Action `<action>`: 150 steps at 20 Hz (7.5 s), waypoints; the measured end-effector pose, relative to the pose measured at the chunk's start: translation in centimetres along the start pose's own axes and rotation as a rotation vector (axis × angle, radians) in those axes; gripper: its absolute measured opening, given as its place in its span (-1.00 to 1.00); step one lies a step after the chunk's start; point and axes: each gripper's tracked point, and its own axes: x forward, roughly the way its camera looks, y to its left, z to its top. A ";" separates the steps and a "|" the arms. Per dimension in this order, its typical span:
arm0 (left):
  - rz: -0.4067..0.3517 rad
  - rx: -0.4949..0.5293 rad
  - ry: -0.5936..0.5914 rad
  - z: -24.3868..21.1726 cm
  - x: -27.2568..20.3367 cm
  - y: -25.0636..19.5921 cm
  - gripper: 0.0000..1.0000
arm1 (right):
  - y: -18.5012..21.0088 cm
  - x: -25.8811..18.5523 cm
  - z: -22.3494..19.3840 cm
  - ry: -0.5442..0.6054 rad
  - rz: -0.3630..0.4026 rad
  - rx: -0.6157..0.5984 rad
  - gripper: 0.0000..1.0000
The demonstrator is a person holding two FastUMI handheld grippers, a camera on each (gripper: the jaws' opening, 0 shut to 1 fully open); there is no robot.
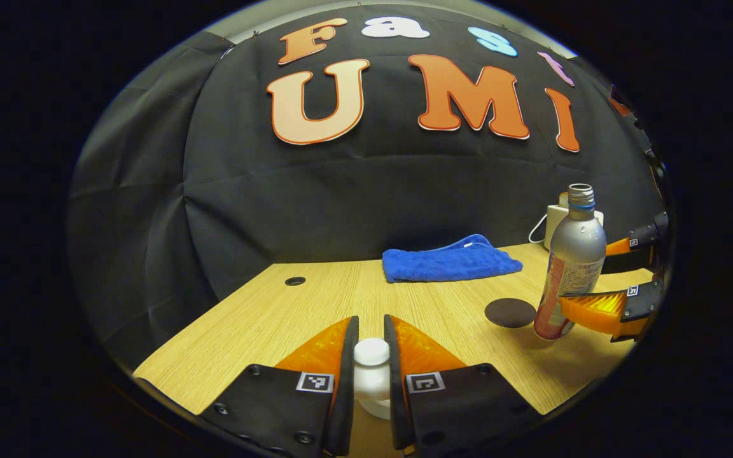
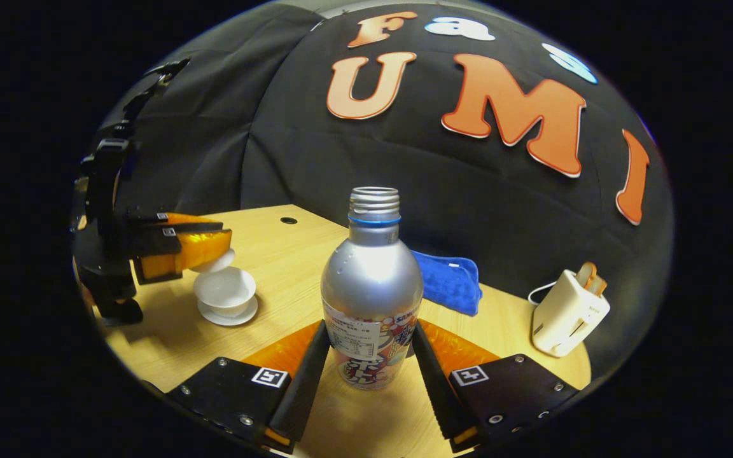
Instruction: Open the teacup lid with one hand, grasp the water bottle and pour water into the teacup with the other hand; after pouring, place the water bottle on the coaster and then close the teacup lid.
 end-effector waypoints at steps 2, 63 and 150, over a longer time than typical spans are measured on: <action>0.016 -0.013 -0.006 0.1 -0.4 1.2 -0.45 | -0.2 0.0 0.6 -0.005 -0.004 -0.069 0.57; 0.225 -0.097 0.017 -3.6 -6.1 15.4 -0.45 | 1.4 3.2 13.3 -0.327 -0.417 -1.577 0.55; 0.002 -0.055 -0.086 2.7 -3.8 -0.3 -0.46 | -5.8 8.3 1.5 0.018 0.053 0.312 0.58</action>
